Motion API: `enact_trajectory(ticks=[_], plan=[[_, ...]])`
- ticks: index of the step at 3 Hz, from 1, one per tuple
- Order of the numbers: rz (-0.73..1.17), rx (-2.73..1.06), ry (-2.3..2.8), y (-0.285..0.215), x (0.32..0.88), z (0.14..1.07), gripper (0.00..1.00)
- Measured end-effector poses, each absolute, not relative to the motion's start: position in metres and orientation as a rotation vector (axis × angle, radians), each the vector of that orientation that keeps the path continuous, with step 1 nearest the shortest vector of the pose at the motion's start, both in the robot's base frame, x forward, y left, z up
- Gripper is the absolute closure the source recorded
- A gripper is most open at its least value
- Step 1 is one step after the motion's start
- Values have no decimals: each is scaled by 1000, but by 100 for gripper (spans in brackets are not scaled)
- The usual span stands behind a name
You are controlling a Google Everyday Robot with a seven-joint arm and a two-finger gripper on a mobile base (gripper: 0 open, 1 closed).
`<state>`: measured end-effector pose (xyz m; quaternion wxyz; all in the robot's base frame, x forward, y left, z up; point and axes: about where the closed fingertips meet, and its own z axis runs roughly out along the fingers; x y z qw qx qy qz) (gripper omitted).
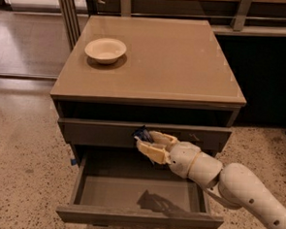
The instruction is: Pick rxbar blueberry from middle drawer and place on counter
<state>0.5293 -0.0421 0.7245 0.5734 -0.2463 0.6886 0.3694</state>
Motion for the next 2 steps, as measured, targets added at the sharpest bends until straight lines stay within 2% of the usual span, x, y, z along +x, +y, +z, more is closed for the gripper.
enact_trajectory(ticks=[2], plan=[[901, -630, 1534, -38, 517, 759, 100]])
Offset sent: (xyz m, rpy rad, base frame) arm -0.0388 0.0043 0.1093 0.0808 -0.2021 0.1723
